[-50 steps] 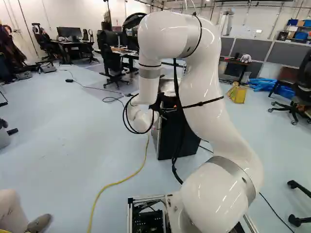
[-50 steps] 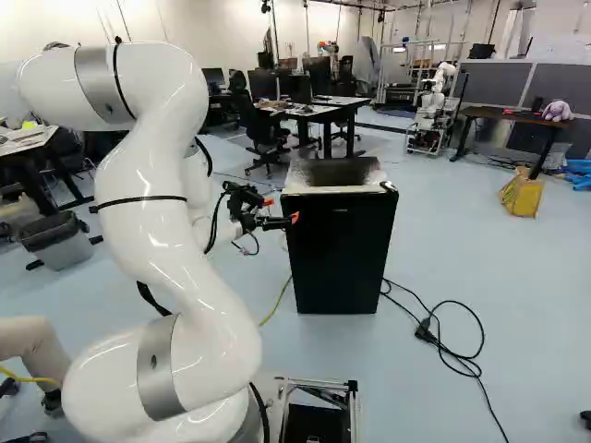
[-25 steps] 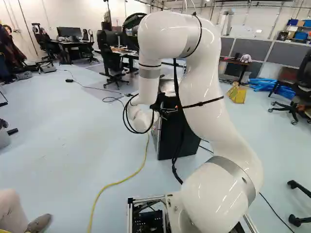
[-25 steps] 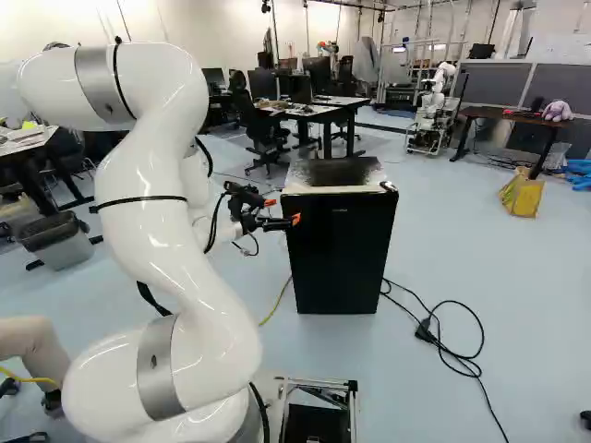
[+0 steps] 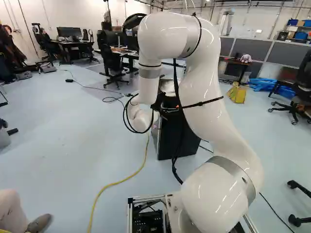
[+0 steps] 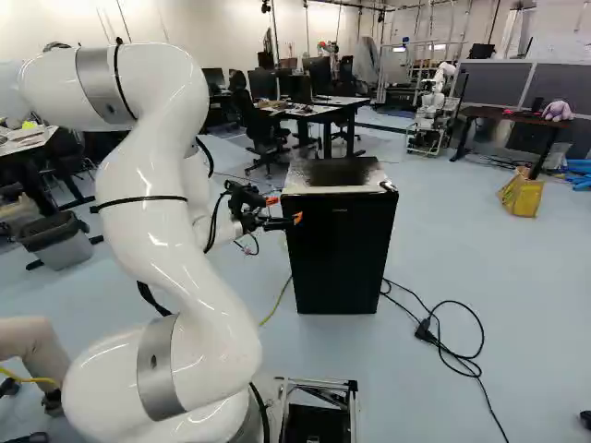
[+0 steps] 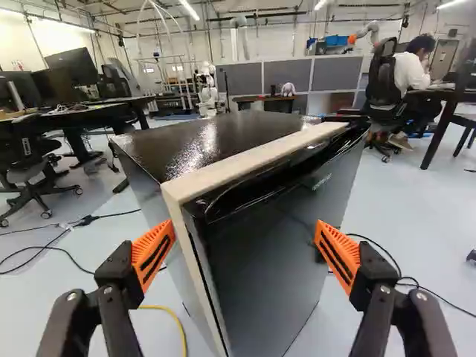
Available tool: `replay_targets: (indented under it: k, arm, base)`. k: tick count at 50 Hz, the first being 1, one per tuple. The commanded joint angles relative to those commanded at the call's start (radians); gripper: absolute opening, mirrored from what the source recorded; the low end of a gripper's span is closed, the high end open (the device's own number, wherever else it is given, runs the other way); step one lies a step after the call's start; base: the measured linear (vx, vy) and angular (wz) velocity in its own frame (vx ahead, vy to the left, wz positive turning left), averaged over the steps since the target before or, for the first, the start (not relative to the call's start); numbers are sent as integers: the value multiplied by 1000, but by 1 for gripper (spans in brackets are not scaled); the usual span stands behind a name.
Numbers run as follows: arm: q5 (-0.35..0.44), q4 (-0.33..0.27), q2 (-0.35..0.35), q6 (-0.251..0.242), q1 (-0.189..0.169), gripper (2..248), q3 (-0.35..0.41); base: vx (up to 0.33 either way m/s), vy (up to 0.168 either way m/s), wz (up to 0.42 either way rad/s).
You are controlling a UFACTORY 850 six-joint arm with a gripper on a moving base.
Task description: Grab a drink from the fridge
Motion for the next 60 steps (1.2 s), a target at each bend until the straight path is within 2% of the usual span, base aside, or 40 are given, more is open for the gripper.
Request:
replay_targets:
  k: [60]
  arm:
    - [16,69,-26,0,-11,247,-46]
  base:
    - [0,0,0]
